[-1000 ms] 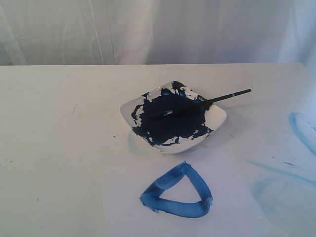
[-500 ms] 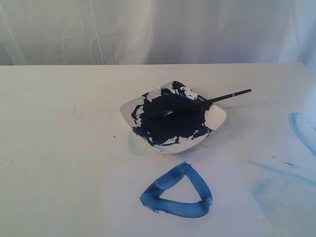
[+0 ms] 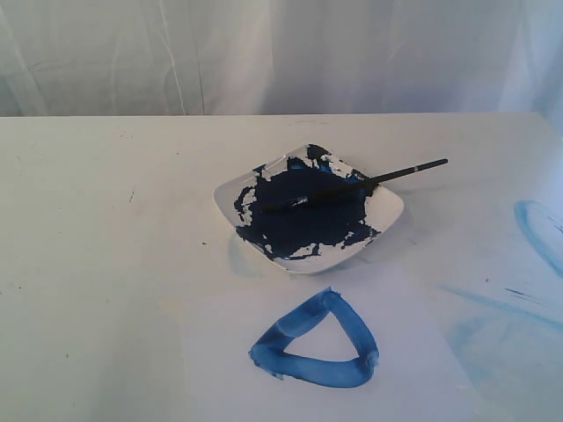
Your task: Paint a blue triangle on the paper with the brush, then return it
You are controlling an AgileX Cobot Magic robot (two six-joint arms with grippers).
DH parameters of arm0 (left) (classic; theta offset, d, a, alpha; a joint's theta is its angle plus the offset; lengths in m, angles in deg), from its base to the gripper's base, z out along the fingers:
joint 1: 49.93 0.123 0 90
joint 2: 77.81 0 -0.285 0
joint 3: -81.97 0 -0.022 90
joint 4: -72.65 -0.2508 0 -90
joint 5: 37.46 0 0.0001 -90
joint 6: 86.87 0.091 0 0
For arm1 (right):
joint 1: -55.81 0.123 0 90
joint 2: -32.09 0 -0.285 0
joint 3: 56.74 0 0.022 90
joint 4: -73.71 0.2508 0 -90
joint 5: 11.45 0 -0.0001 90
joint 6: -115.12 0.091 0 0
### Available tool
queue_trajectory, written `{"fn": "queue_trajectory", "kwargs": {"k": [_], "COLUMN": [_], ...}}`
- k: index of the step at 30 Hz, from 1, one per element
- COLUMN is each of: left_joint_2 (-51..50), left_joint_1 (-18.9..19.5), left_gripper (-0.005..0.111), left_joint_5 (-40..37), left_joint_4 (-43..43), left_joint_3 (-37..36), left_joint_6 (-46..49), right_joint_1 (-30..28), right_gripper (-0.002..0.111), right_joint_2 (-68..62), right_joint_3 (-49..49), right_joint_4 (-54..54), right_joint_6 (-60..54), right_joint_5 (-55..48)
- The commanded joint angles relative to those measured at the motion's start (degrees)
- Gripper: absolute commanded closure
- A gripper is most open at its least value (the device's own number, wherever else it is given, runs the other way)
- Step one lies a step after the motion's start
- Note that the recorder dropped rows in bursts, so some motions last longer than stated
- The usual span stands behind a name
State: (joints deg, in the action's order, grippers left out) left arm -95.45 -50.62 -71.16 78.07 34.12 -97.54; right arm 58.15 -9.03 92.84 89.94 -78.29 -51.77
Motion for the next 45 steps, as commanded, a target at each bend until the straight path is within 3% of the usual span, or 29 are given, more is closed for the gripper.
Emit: {"fn": "queue_trajectory", "kwargs": {"k": [1,6,11,14,40,45], "left_joint_2": [2.49,8.21,9.85,9.85,9.15,9.15], "left_joint_1": [0.1,0.1,0.1,0.1,0.1,0.1], "left_gripper": [0.107,0.107,0.107,0.107,0.107,0.107], "left_joint_5": [7.32,21.66,23.35,18.84,19.04,19.04], "left_joint_4": [-9.45,-9.1,-8.47,-7.54,-6.8,-6.8], "left_joint_3": [-8.73,-20.03,-29.36,-29.36,-29.36,-29.36], "left_joint_6": [-6.68,-1.12,-1.24,-1.33,-1.06,-1.06], "right_joint_1": [0.16,0.16,0.16,0.16,0.29,5.42], "right_gripper": [0.108,0.108,0.108,0.108,0.108,0.108], "right_joint_2": [0.36,0.36,0.36,0.46,0.6,4.94], "right_joint_3": [-0.1,-0.1,-0.1,-0.1,-0.1,-0.1], "right_joint_4": [-0.23,-0.23,-0.23,-0.23,-0.19,-0.6], "right_joint_6": [-0.35,-0.35,-0.35,-0.35,-0.35,-0.35], "right_joint_5": [0.04,0.04,0.04,0.03,0.12,0.12]}}
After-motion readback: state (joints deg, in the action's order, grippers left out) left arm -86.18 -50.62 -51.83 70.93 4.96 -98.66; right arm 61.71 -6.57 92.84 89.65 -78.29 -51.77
